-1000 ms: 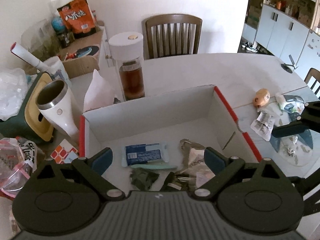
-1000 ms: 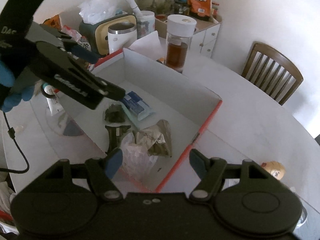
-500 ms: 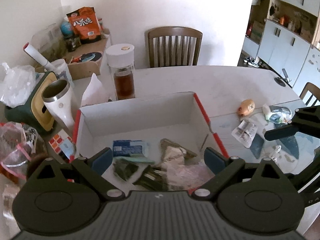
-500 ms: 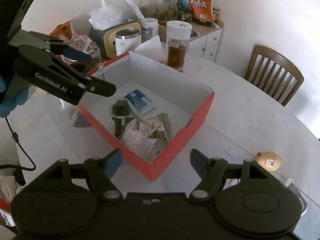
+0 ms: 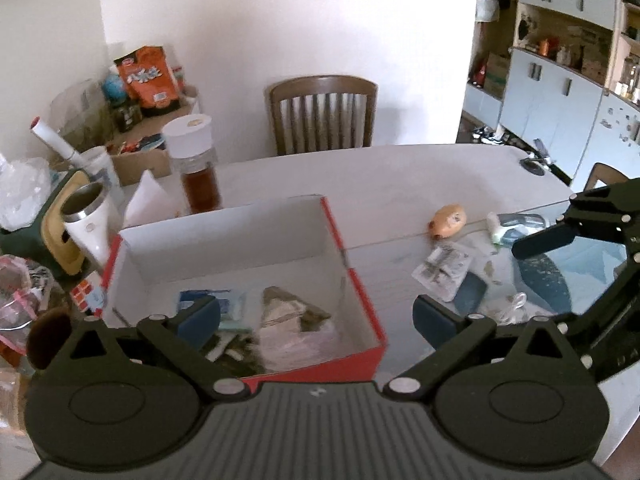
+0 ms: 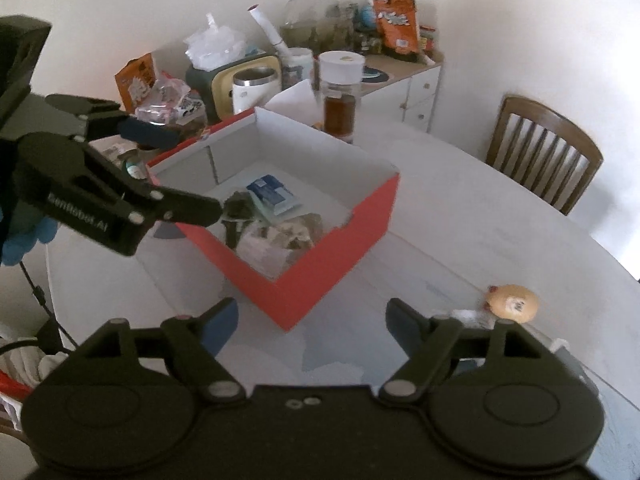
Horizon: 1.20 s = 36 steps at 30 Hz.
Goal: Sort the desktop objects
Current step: 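Move the left gripper toward the white printed packet while the right gripper approaches the white USB cable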
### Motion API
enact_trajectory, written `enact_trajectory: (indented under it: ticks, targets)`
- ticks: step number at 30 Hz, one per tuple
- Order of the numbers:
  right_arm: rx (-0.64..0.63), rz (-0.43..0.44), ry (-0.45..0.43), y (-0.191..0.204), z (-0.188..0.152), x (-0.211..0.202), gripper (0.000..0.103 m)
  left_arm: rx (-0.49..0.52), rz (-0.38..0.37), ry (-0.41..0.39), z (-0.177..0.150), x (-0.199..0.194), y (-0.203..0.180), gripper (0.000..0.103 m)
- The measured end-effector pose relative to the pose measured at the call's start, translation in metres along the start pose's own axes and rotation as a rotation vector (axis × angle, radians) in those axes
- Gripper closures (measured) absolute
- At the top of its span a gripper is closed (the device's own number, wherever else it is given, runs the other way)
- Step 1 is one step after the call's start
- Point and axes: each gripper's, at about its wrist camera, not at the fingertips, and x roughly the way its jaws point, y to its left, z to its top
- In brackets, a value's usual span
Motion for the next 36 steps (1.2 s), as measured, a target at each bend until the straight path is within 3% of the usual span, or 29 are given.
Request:
enact_trajectory:
  ticks: [12, 24, 36]
  targets:
    - [0.131, -0.09, -0.033, -0.057, -0.049, -0.037, 0.021, 0.055, -0.065, -0.007, 0.004, 0.012, -0.054, 0.0]
    - [0.254, -0.241, -0.019, -0.118, -0.103, -0.06, 0.021, 0.163, -0.161, -0.013, 0.01, 0.041, -0.117, 0.0]
    - [0.325, -0.267, -0.011, -0.154, -0.127, -0.052, 0.021, 0.228, -0.196, -0.001, 0.021, 0.099, -0.151, 0.0]
